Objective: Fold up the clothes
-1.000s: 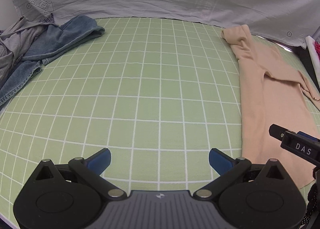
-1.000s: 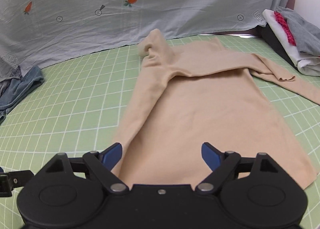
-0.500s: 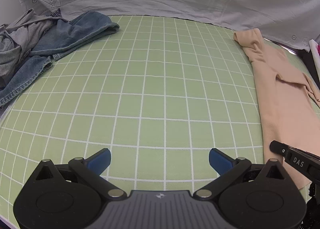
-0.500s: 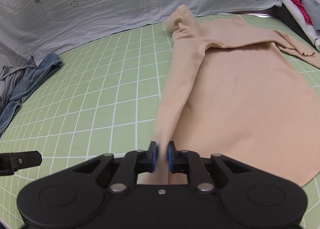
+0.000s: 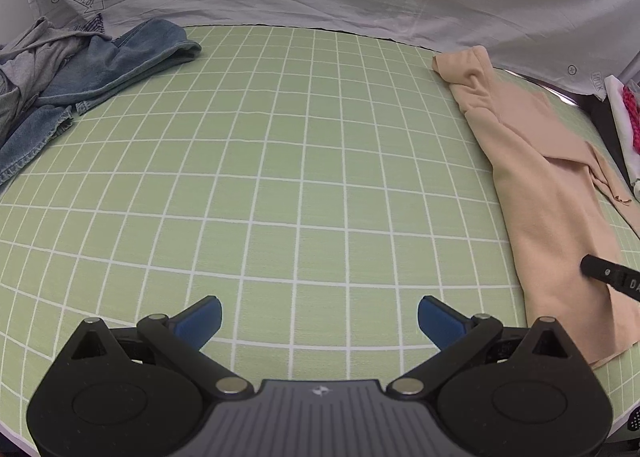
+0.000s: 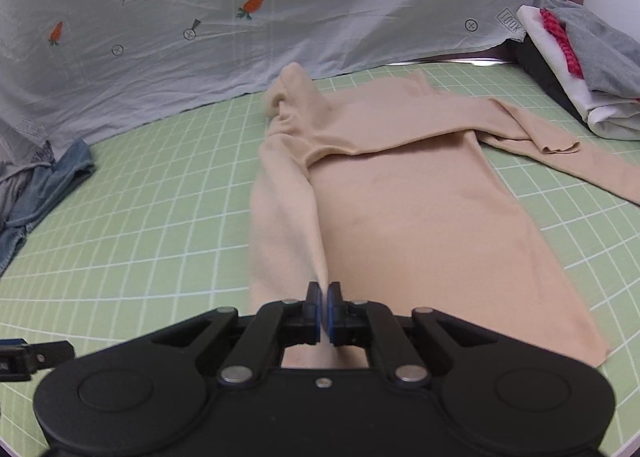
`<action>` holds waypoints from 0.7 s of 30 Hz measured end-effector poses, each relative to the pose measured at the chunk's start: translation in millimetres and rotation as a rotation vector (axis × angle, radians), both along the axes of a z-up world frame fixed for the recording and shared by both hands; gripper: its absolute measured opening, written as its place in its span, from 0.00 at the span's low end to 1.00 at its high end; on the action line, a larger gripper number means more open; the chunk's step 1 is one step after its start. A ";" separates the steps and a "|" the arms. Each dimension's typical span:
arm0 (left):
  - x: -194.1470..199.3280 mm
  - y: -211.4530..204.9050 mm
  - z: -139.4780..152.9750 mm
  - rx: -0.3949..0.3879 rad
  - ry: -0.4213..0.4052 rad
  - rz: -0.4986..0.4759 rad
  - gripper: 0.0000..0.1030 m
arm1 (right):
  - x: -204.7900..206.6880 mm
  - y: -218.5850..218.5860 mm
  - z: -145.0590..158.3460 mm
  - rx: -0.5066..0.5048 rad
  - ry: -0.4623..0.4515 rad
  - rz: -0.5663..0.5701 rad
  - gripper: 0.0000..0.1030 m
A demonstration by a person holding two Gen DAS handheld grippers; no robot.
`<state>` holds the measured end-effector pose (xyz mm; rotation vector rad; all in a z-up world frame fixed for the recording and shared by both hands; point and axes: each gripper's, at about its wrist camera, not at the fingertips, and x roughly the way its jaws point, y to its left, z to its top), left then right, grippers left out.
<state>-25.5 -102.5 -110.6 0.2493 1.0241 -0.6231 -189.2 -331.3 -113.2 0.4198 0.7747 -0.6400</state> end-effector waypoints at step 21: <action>-13.8 -143.0 -22.0 0.056 -0.019 0.006 1.00 | -27.7 -125.5 -3.6 0.007 0.006 -0.011 0.44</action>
